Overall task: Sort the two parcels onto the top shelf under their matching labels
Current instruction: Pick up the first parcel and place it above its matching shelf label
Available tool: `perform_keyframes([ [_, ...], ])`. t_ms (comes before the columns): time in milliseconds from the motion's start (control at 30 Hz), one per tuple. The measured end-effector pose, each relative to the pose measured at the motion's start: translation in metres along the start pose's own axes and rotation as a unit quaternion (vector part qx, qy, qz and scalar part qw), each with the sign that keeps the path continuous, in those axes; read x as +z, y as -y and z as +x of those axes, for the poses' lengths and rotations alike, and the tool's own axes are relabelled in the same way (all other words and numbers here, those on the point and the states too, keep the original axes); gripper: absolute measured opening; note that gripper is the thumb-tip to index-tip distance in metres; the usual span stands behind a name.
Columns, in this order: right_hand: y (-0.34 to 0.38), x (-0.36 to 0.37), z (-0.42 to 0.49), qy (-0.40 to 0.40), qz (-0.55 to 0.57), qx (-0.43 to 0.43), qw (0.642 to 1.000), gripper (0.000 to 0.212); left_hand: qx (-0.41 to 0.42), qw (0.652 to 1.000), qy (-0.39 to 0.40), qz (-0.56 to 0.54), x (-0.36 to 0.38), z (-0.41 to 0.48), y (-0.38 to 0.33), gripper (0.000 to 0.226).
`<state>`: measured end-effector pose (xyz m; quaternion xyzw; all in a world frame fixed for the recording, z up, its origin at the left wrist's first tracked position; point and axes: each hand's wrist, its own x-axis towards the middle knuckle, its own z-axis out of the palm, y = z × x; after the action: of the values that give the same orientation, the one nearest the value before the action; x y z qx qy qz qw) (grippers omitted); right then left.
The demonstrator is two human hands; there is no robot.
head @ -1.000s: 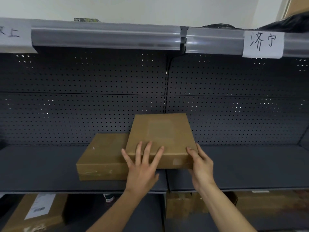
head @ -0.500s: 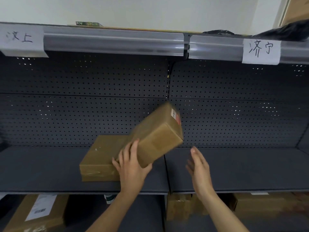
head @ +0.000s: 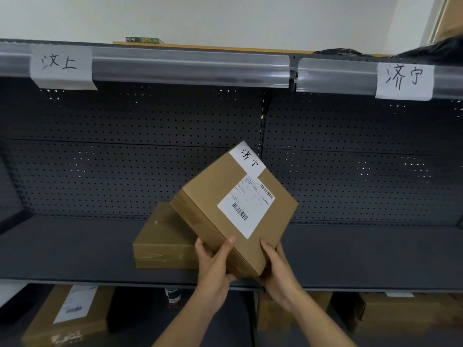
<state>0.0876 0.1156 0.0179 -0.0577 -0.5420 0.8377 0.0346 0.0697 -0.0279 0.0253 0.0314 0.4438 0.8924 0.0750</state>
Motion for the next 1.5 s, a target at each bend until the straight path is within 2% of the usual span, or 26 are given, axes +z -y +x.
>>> perform_keyframes([
  [200,-0.001,0.005,-0.003,0.012,0.018,-0.051,0.998,0.048,-0.02,0.998,0.006,-0.053,-0.002,-0.002,0.006,0.072],
  [300,0.001,0.006,-0.004,0.001,0.009,-0.081,0.997,0.048,-0.021,0.999,0.012,-0.029,-0.006,-0.003,0.008,0.074],
  [367,0.004,0.004,-0.003,-0.014,-0.002,-0.095,0.995,0.052,-0.021,1.0,0.013,0.002,-0.013,-0.002,0.007,0.085],
  [467,0.012,-0.009,-0.001,-0.047,-0.017,-0.101,0.994,0.064,-0.004,0.999,0.006,0.036,-0.03,0.0,-0.001,0.12],
  [500,0.016,-0.014,0.0,-0.055,-0.019,-0.1,0.993,0.069,0.009,0.999,-0.006,0.042,-0.036,0.001,-0.006,0.126],
  [600,0.029,-0.028,0.0,-0.067,-0.037,-0.11,0.991,0.091,0.059,0.994,-0.04,0.082,-0.058,0.006,-0.024,0.118],
  [667,0.035,-0.035,-0.003,-0.067,-0.05,-0.12,0.989,0.106,0.08,0.987,-0.03,0.14,-0.07,0.008,-0.036,0.122],
  [733,0.037,-0.04,-0.005,-0.059,-0.067,-0.122,0.988,0.097,0.097,0.981,-0.001,0.168,-0.075,0.008,-0.045,0.116],
  [800,0.036,-0.042,-0.008,-0.049,-0.084,-0.121,0.988,0.082,0.1,0.978,0.026,0.179,-0.073,0.008,-0.048,0.092],
  [867,0.034,-0.04,-0.011,-0.045,-0.098,-0.121,0.987,0.083,0.115,0.972,0.039,0.2,-0.071,0.008,-0.046,0.065],
  [933,0.034,-0.037,-0.015,-0.047,-0.117,-0.132,0.983,0.09,0.127,0.967,0.033,0.218,-0.069,0.005,-0.043,0.053],
  [1000,0.035,-0.035,-0.019,-0.053,-0.144,-0.138,0.978,0.089,0.131,0.963,0.025,0.233,-0.07,0.002,-0.04,0.05],
  [1100,0.036,-0.033,-0.026,-0.06,-0.184,-0.155,0.969,0.071,0.14,0.958,0.023,0.247,-0.072,-0.002,-0.036,0.047],
  [1200,0.034,-0.029,-0.035,-0.08,-0.202,-0.182,0.959,0.062,0.163,0.952,0.028,0.259,-0.066,-0.01,-0.038,0.048],
  [1333,0.034,-0.022,-0.051,-0.124,-0.197,-0.233,0.944,0.056,0.213,0.933,0.047,0.285,-0.057,-0.027,-0.045,0.048],
  [1400,0.037,-0.018,-0.063,-0.147,-0.188,-0.274,0.932,0.054,0.245,0.921,0.054,0.296,-0.052,-0.036,-0.049,0.055],
  [1500,0.046,-0.016,-0.081,-0.173,-0.168,-0.333,0.912,0.061,0.292,0.902,0.069,0.311,-0.037,-0.049,-0.059,0.063],
])
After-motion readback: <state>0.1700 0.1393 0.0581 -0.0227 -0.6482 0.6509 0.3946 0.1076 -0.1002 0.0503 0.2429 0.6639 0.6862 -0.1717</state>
